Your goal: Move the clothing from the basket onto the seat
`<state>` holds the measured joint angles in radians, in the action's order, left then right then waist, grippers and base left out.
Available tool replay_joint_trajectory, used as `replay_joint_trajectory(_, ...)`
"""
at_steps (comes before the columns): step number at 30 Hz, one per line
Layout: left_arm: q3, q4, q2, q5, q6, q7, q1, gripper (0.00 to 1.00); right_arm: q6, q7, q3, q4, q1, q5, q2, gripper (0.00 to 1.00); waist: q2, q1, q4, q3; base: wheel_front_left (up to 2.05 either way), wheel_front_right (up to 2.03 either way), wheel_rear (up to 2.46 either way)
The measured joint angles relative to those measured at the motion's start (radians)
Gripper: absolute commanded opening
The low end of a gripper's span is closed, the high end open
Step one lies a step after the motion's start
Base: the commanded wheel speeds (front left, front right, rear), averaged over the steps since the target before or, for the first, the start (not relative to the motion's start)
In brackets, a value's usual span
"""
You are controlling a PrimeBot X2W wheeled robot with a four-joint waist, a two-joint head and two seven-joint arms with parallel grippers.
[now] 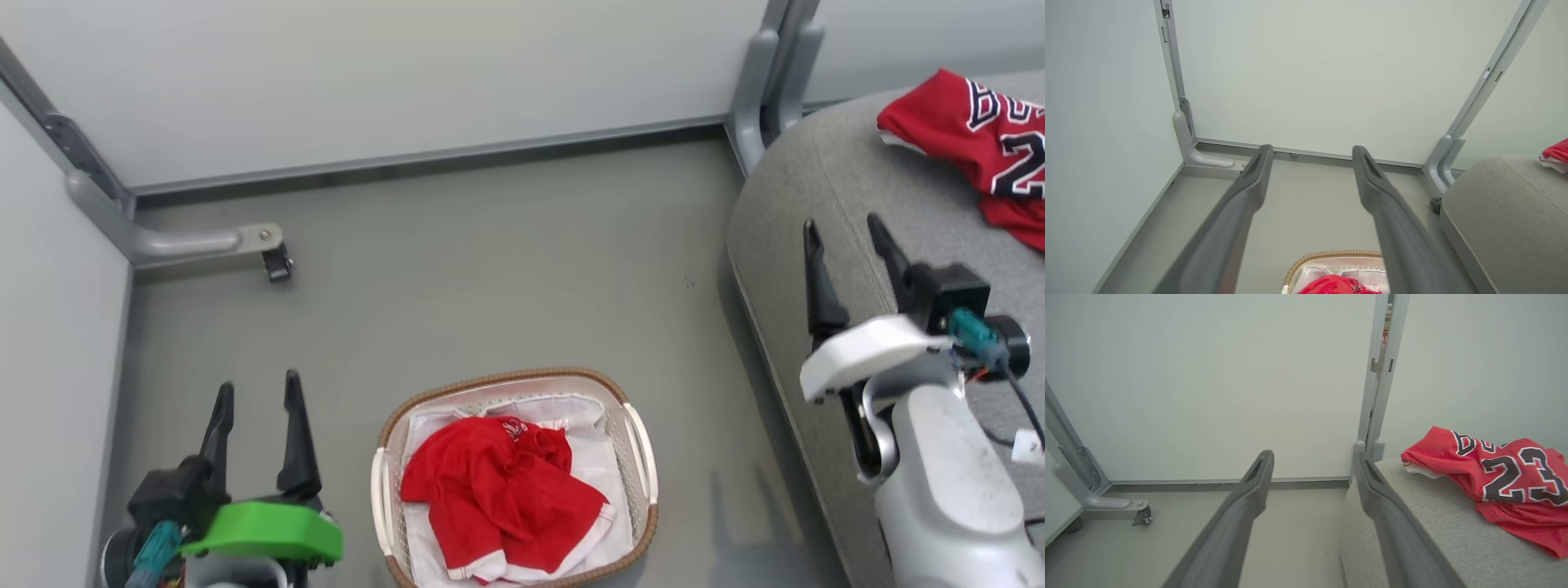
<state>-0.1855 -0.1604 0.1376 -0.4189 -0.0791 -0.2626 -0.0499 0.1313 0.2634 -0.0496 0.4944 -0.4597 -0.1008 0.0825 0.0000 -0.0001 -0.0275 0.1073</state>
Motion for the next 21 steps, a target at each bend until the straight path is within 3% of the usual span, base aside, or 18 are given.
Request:
replay_joint_trajectory(7, 0.067, 0.004, -0.031, 0.036, 0.031, 0.0, 0.101, 1.0, 0.0, 0.0, 0.027, -0.143, 0.196, -0.016, -0.034, 1.0, 0.0, 0.0, 0.037, -0.064, 0.0, 0.0, 0.0)
replay_joint_trajectory(11, 0.081, -0.009, -0.049, 0.048, 0.051, 0.0, 0.129, 1.0, 0.0, 0.0, 0.076, -0.181, 0.289, -0.101, -0.036, 1.0, 0.0, 0.0, 0.048, -0.09, 0.0, 0.0, 0.0)
replay_joint_trajectory(21, 0.079, -0.056, -0.069, 0.07, 0.089, 0.0, 0.146, 1.0, 0.0, 0.0, 0.121, -0.22, 0.355, -0.092, -0.034, 1.0, 0.0, 0.0, 0.042, -0.121, 0.0, 0.0, 0.0)
